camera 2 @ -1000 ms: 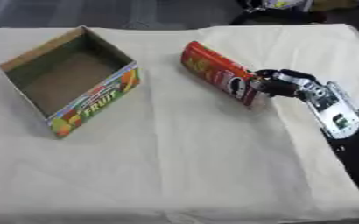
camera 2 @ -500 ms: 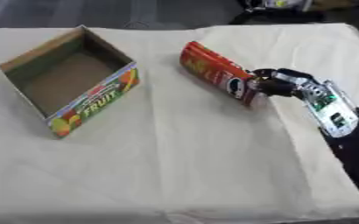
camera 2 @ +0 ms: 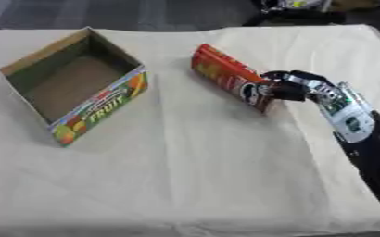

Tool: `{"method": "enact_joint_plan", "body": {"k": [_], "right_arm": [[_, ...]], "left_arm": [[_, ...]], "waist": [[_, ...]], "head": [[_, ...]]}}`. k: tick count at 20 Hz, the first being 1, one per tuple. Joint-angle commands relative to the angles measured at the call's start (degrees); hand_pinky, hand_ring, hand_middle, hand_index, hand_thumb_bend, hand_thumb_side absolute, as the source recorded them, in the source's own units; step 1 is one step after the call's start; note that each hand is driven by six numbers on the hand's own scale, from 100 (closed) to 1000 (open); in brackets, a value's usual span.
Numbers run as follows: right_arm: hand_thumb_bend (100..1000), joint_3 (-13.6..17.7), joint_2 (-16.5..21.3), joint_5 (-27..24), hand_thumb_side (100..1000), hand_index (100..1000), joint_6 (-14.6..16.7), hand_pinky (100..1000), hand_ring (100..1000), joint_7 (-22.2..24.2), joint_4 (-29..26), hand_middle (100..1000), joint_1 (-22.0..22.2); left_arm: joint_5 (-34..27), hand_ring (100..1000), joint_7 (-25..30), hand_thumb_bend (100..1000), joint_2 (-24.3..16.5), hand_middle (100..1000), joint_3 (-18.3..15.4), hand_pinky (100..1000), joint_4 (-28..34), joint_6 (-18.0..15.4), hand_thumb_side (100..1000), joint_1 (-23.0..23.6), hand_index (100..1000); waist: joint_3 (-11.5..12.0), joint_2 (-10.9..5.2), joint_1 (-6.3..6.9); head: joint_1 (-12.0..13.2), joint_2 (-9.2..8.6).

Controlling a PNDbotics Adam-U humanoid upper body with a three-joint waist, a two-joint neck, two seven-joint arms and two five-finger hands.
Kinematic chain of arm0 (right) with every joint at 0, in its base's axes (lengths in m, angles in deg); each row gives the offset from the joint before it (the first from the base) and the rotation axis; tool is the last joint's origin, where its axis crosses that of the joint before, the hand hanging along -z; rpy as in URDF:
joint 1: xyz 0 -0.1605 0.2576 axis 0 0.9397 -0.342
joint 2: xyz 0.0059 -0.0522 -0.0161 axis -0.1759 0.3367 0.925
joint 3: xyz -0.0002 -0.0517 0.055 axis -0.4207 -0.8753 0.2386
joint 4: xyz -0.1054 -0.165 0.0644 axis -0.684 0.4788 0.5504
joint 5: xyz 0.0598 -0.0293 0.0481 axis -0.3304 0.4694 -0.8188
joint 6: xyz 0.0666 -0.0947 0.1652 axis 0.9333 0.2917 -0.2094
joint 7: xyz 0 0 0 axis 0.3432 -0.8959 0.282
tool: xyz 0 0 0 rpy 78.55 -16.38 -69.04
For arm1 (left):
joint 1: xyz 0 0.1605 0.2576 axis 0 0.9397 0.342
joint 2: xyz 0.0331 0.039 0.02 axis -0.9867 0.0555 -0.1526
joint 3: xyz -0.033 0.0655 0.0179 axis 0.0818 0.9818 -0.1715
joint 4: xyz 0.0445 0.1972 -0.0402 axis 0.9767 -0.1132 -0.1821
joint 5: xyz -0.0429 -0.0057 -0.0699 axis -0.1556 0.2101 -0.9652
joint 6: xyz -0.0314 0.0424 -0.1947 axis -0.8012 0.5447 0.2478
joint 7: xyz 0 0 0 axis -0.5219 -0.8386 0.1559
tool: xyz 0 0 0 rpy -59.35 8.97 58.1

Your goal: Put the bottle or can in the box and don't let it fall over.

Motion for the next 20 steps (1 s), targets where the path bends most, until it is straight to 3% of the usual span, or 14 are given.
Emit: {"method": "enact_joint_plan", "body": {"k": [1, 20], "right_arm": [[100, -0.3, 1.0, 0.3, 755, 1000, -0.23, 827, 1000, 0.44, 0.23, 1000, -0.61], [100, -1.4, -0.41, -6.04, 708, 988, -3.77, 607, 1000, -0.19, 0.23, 1000, 0.41]], "left_arm": [[-0.24, 875, -0.08, 324, -1.7, 957, -0.84, 457, 1.19, -0.26, 668, -0.5, 735], [-0.24, 875, 0.16, 322, -1.62, 956, -0.95, 460, 1.19, -0.26, 668, -0.53, 722]], "waist": [[0.05, 0.14, 0.3], [-0.14, 0.13, 0.58]], "head": [[-0.18, -0.11], [-0.62, -0.11]]}}
